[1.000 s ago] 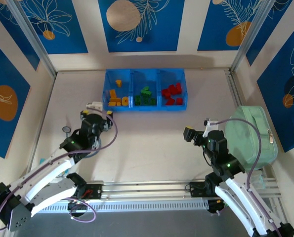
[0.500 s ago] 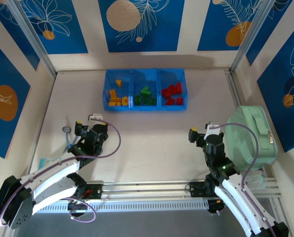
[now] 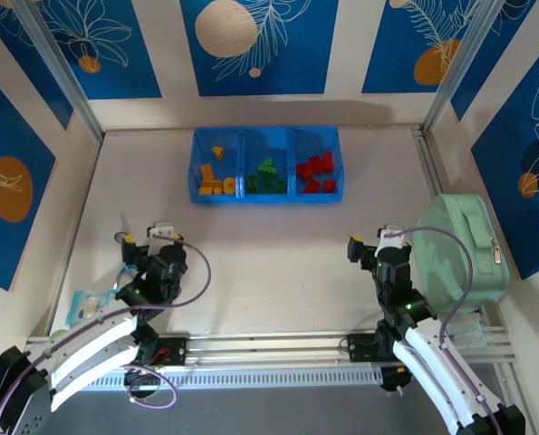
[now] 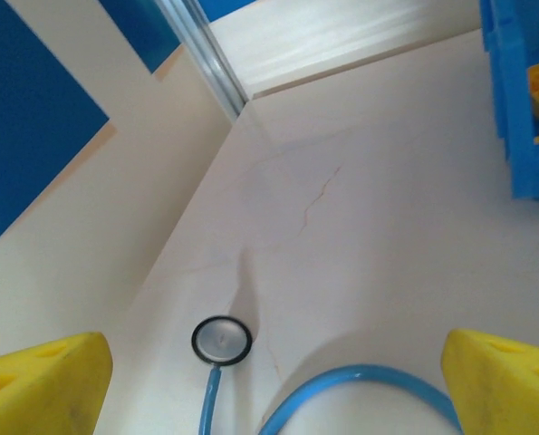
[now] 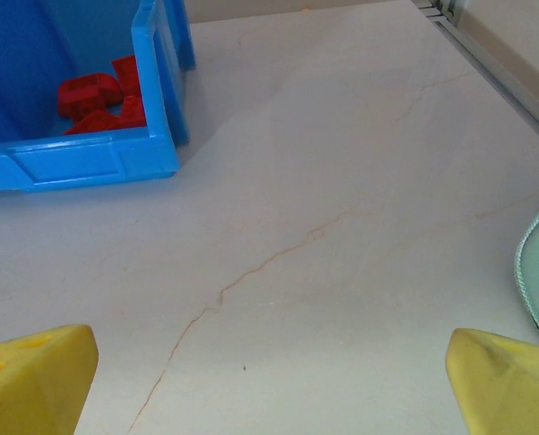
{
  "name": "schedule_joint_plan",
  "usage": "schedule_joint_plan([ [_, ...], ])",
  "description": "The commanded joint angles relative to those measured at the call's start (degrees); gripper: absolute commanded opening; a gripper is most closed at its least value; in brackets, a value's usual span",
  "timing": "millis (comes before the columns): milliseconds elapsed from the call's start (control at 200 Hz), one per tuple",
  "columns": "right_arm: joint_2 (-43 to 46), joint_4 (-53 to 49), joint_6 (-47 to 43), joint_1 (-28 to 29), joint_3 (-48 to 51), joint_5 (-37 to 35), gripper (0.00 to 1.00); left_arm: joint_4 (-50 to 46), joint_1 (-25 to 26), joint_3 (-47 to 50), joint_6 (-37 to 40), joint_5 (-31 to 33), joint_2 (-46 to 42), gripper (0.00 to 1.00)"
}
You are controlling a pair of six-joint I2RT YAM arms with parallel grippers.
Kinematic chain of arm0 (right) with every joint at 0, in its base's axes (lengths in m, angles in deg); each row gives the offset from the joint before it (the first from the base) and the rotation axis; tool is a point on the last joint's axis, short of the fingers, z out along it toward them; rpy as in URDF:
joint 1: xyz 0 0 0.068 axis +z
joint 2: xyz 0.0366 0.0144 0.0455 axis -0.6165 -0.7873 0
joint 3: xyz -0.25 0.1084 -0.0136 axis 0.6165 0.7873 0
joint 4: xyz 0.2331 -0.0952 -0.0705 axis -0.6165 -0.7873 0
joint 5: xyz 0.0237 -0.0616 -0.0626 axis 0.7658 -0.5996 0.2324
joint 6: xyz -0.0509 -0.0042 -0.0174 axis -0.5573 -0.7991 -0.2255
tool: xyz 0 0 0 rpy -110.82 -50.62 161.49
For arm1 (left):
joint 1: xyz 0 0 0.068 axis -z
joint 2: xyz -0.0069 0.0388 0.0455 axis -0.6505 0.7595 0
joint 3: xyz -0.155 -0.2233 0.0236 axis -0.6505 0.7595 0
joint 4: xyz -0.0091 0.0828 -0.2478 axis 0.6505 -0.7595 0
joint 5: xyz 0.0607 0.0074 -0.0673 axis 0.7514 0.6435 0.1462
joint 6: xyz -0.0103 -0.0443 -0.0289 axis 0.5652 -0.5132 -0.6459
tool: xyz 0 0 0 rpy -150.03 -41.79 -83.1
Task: Sort the legos into containers by color
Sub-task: Reset both arms
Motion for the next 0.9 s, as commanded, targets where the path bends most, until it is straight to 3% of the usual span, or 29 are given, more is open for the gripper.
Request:
schedule_joint_plan([
  [0, -0.6, 2.2, 0.8, -0.5, -0.2, -1.3, 0.99, -1.6, 0.1, 2.5, -2.7, 3.8, -5.3, 0.94],
  [85, -1.9, 2.7, 1.2, -1.1, -0.5, -1.4, 0.99, -0.3, 0.1, 4.3, -2.0, 4.5, -9.5, 1.00],
  [225, -4.5, 7.1, 1.4, -2.9, 0.1, -1.2, 0.99, 2.8, -0.5, 5.2, -1.0, 4.4, -9.9, 1.00],
  [505, -12.7, 19.8, 1.9, -8.3, 1.5, -0.3, 0.99, 24.3, -6.6, 8.2, 3.2, 0.6, 0.1, 1.00],
  [695, -19.5, 32.8, 1.0, -11.0, 3.3, -0.2, 0.99, 28.1, -14.5, 7.5, -0.3, -6.9, 5.8, 1.00],
  [896, -25.8, 43.0, -0.4, -11.7, 4.4, 0.6, 0.99, 37.6, -18.3, 7.8, -0.4, -10.3, 13.1, 1.00],
])
